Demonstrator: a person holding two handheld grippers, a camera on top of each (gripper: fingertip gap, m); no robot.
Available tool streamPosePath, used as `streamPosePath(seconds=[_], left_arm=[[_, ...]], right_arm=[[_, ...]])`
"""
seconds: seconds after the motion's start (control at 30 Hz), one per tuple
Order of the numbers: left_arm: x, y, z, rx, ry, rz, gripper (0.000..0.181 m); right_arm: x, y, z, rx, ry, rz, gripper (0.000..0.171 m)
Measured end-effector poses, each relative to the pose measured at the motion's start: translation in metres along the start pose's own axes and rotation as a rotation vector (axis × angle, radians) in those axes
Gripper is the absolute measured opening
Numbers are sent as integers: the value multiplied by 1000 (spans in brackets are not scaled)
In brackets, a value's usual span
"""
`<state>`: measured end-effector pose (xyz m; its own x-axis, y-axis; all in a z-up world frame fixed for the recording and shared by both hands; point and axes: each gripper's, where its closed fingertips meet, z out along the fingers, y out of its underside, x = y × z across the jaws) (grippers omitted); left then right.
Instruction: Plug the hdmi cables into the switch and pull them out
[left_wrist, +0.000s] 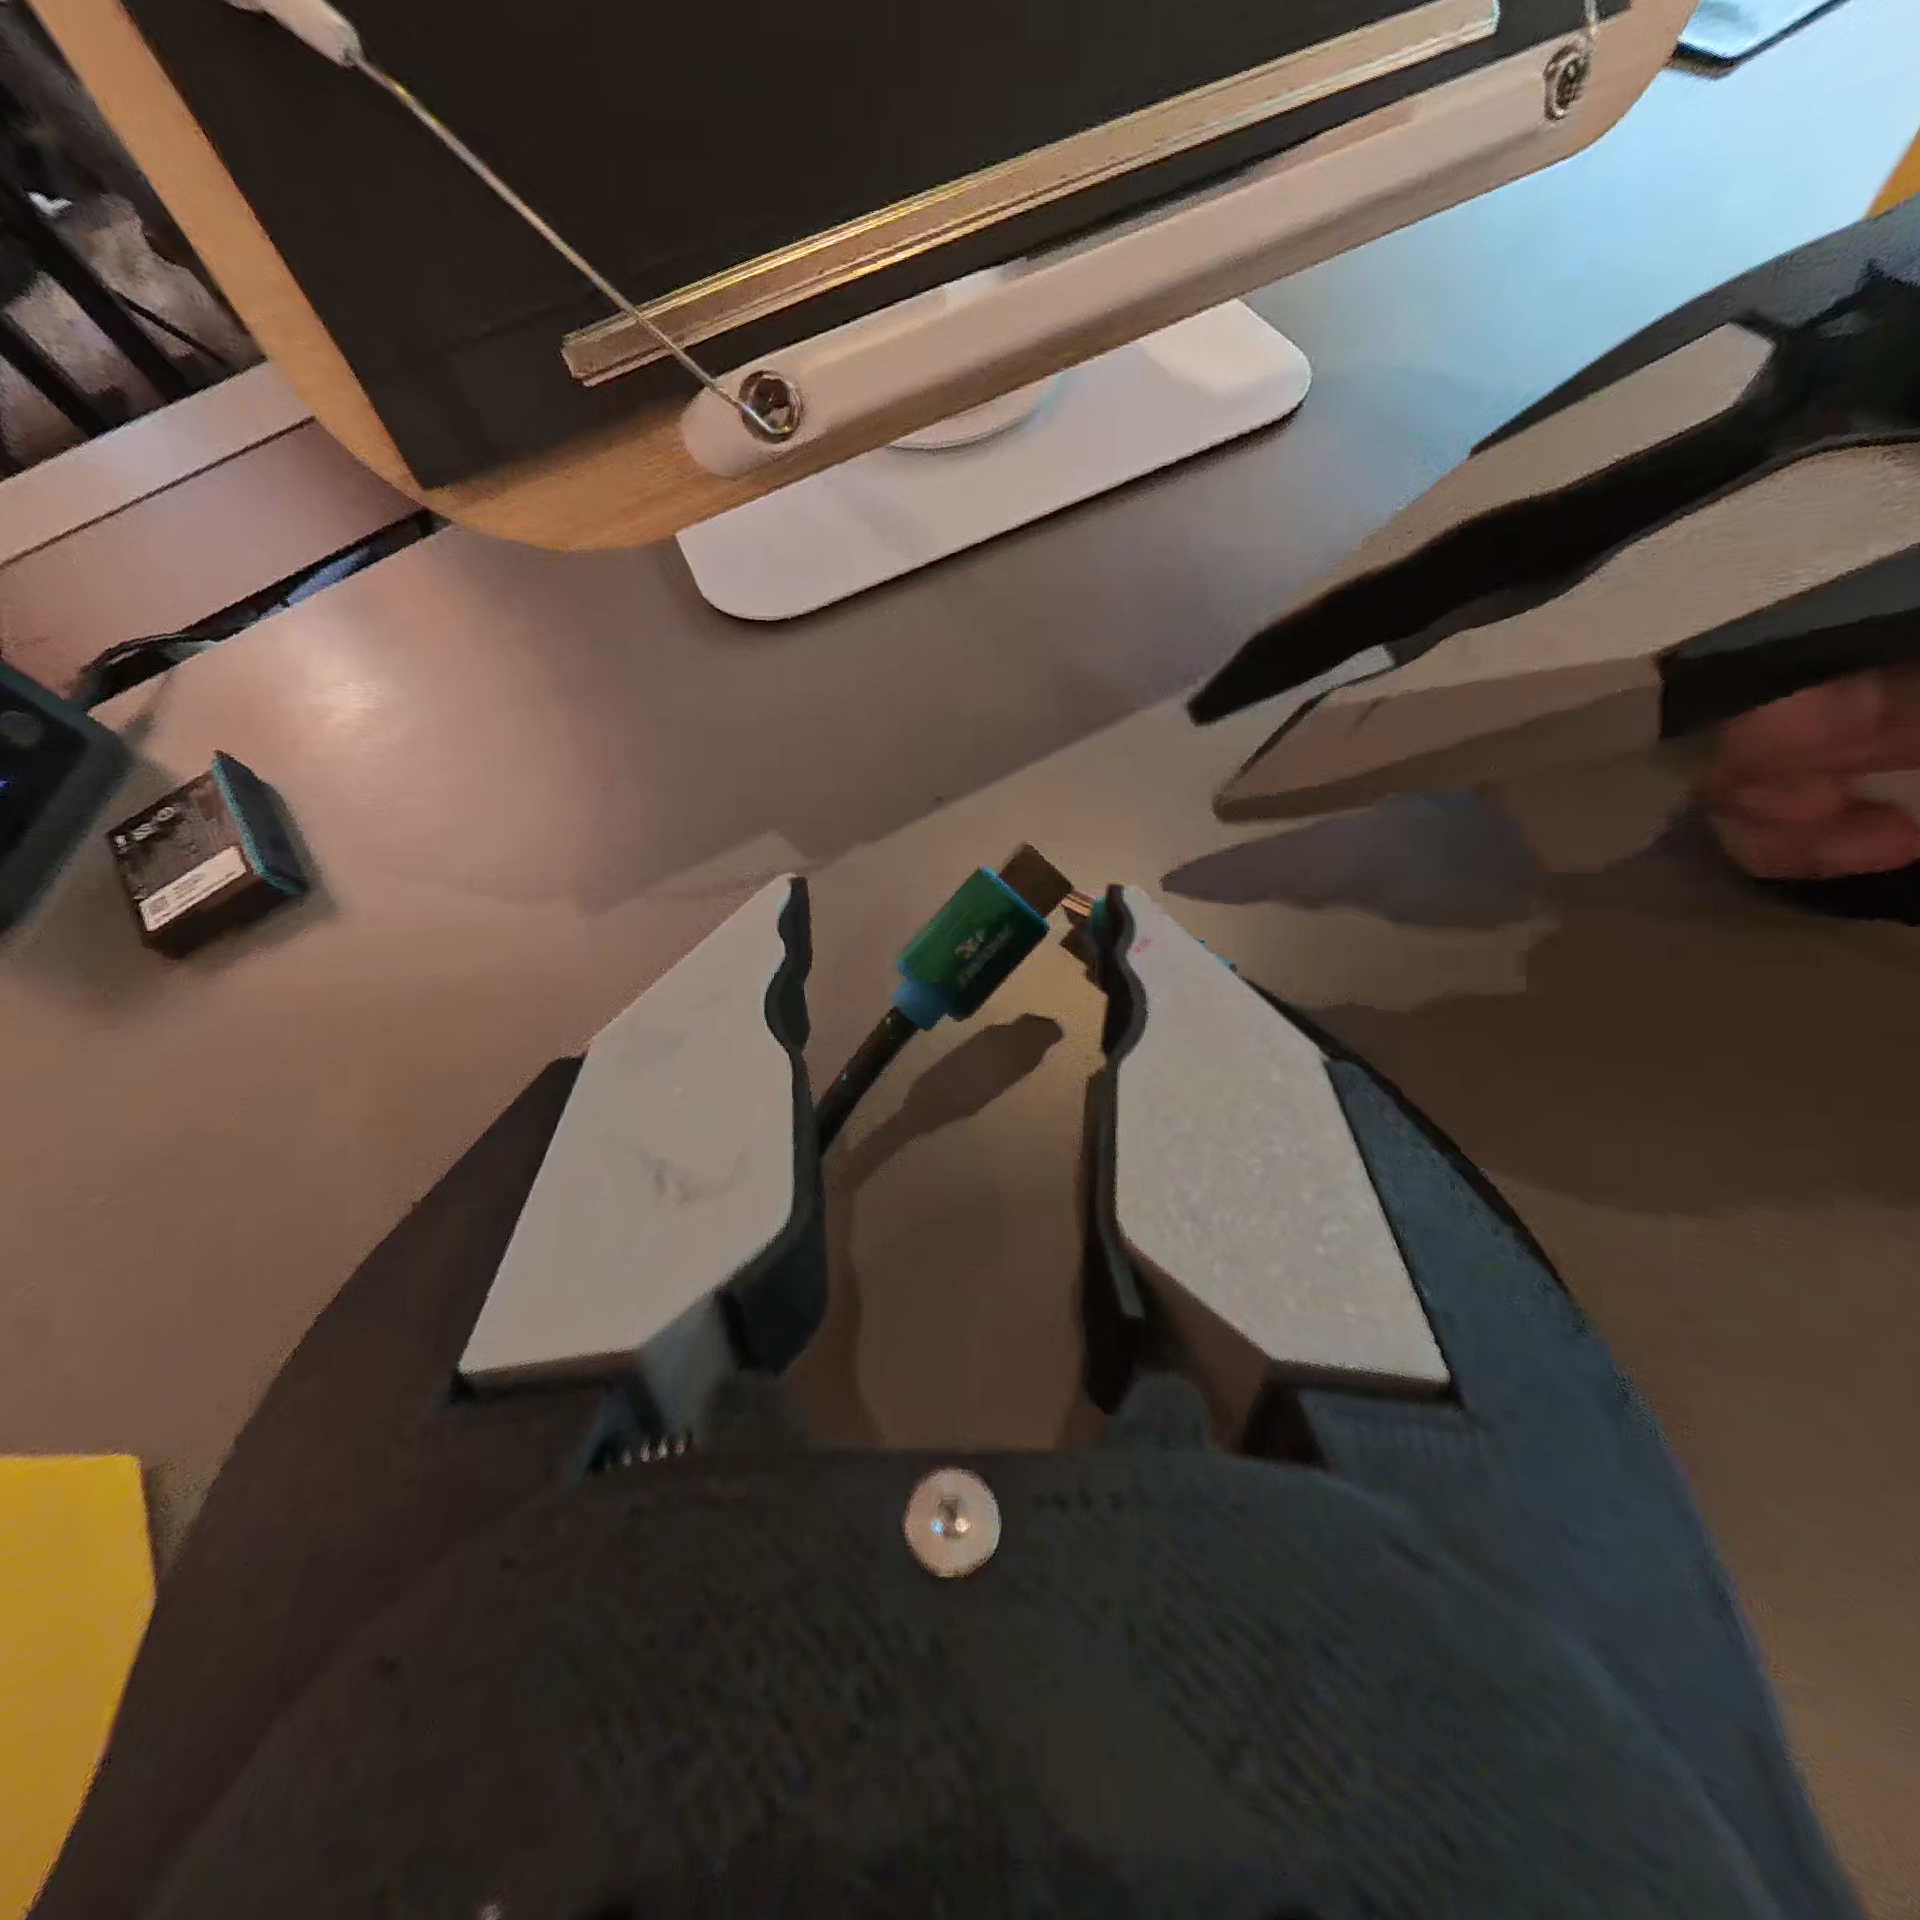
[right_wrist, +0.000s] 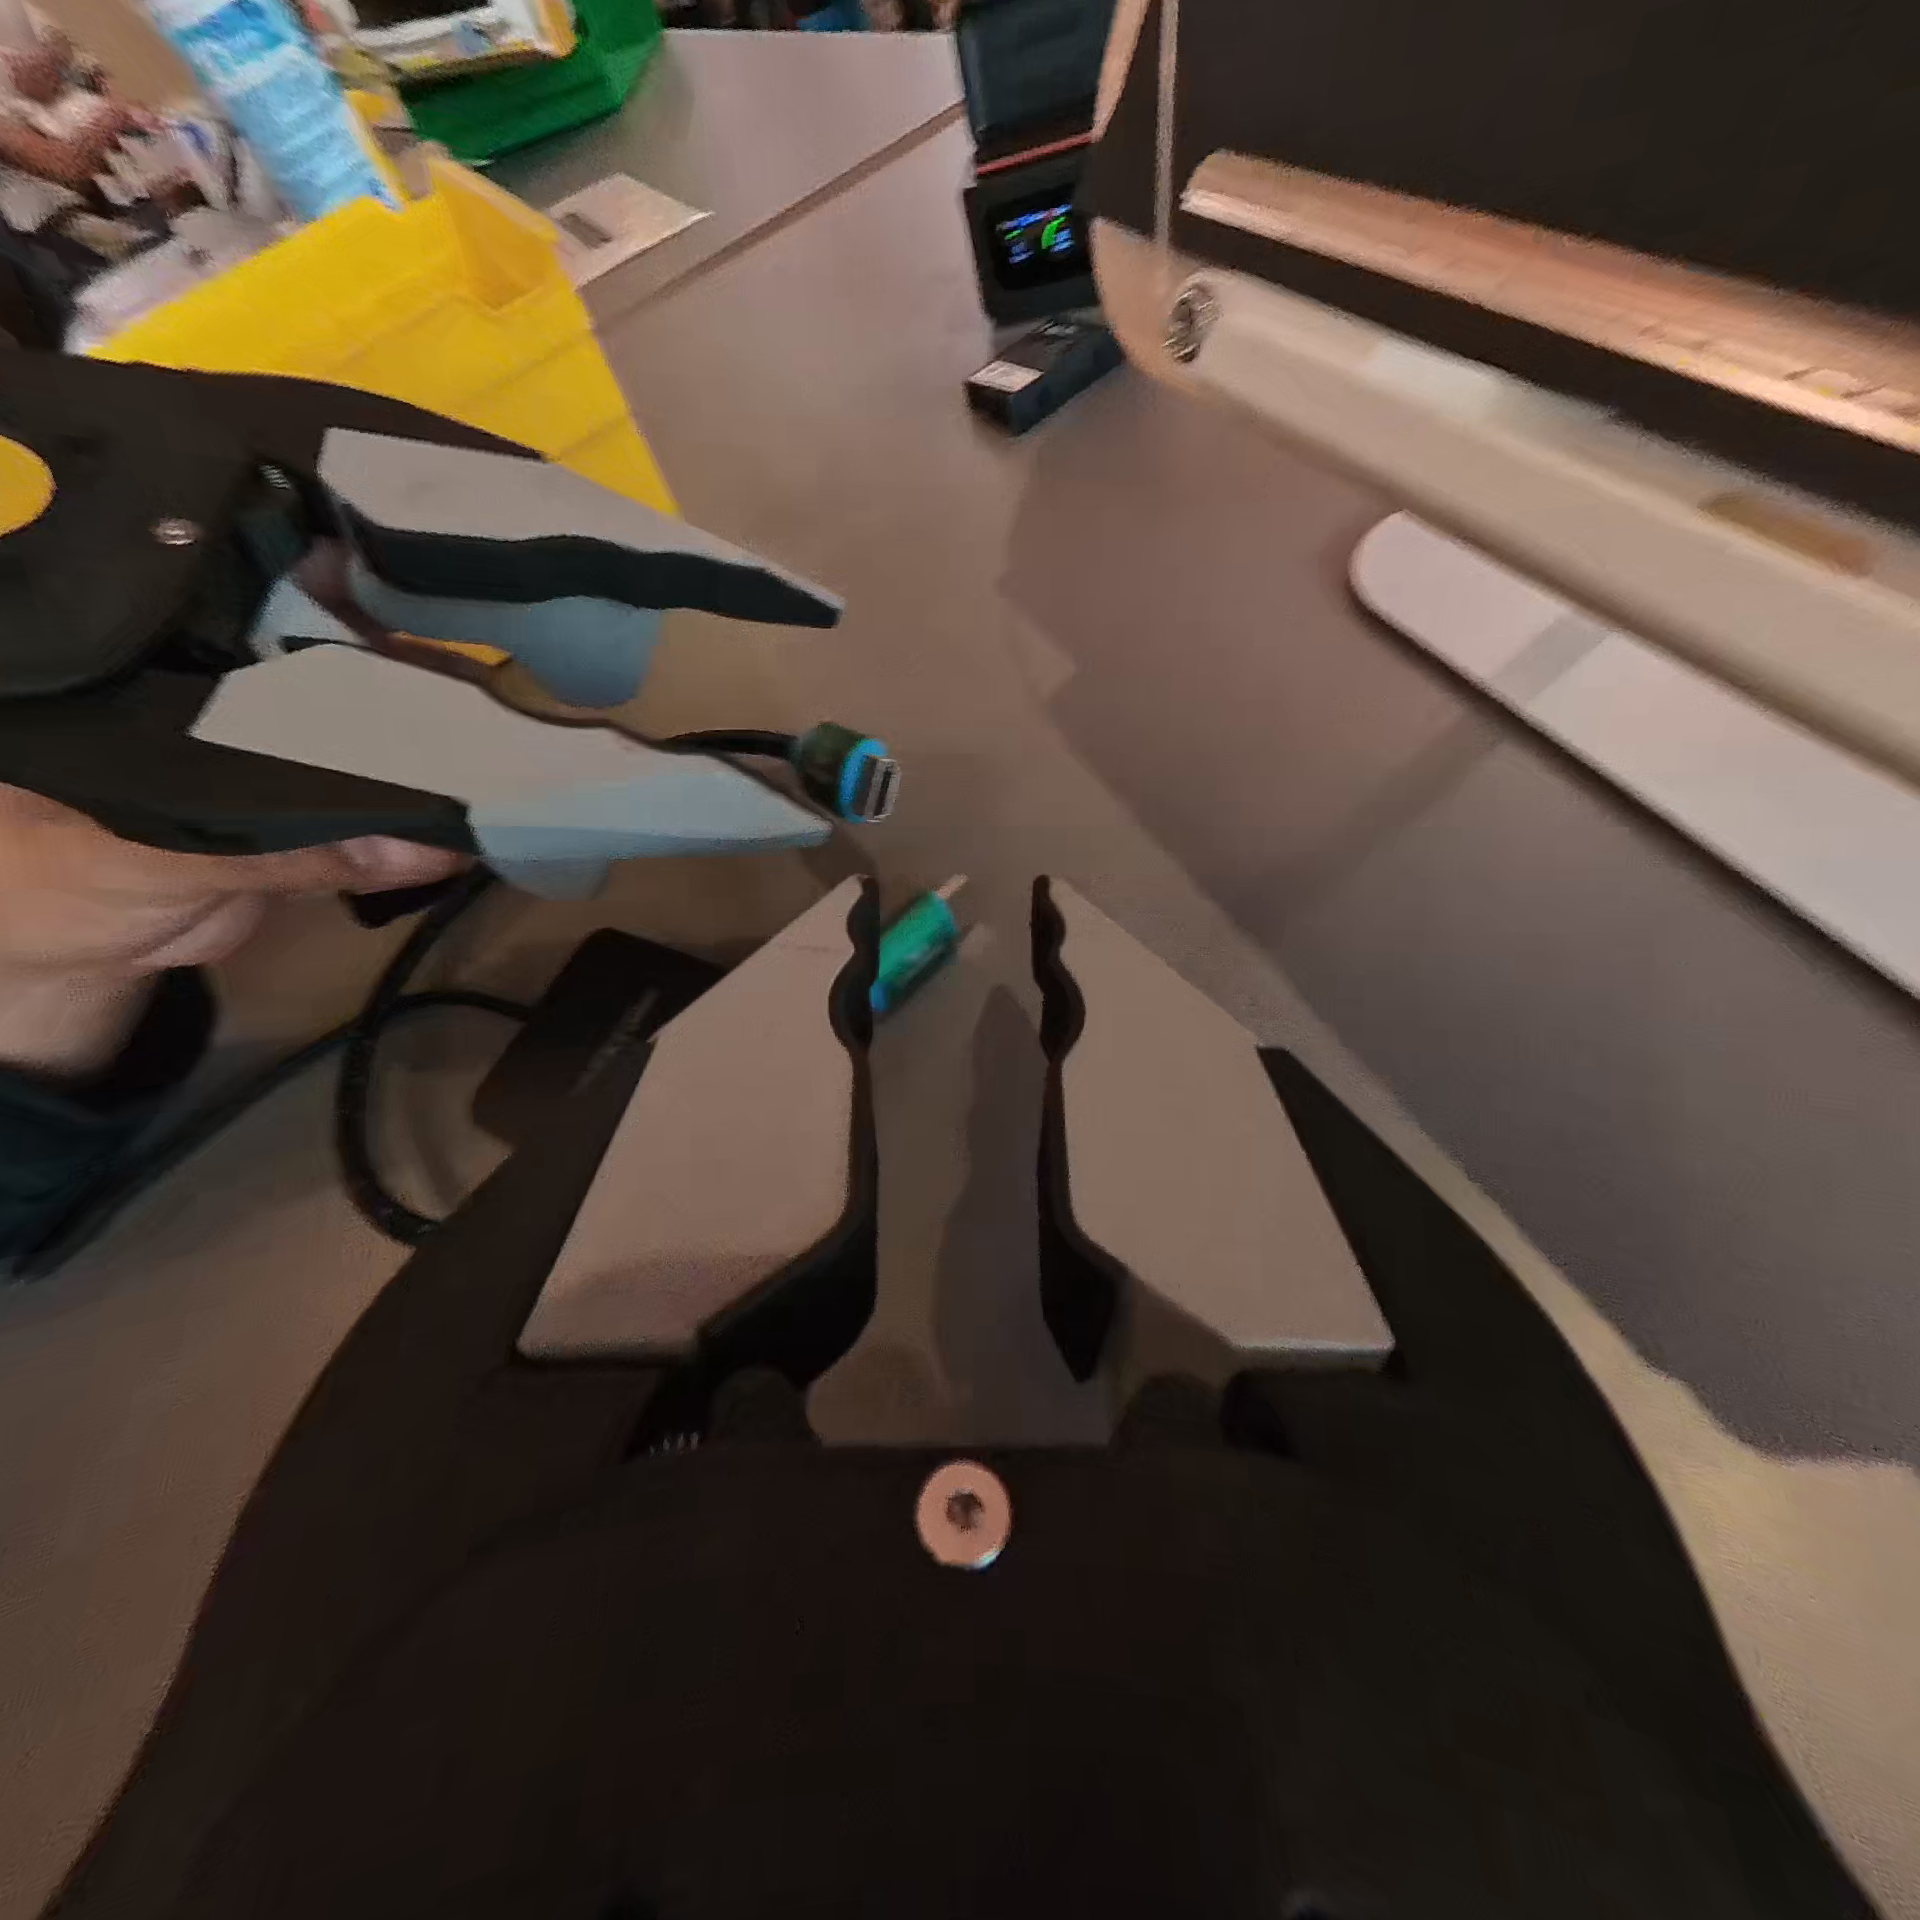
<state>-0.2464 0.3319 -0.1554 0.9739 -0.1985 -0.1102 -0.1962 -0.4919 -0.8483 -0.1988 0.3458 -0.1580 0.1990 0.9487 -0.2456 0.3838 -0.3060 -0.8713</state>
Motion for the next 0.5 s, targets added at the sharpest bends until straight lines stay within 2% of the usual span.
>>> streamPosePath(seconds=[0.13,0.17,0.23,0.33,0.4,0.5], left_arm=[[-10,-13,-9,57,-100,61,51],[-13,-16,-12,77,-119,71,48],[-18,-17,-16,89,-135,67,47],[-25,-18,-19,101,-123,9,47],[-28,-21,-22,120,-114,-22,45],[-34,-28,-32,167,-132,-33,42]], right_arm=[[-28,20,8,-135,-101,-22,42],[-29,28,11,-183,-76,-61,41],[-27,41,18,-252,-9,-121,19],[-36,41,24,-298,-38,-100,10],[-35,26,20,-237,-43,-67,7],[-10,-23,-11,16,91,-84,7]])
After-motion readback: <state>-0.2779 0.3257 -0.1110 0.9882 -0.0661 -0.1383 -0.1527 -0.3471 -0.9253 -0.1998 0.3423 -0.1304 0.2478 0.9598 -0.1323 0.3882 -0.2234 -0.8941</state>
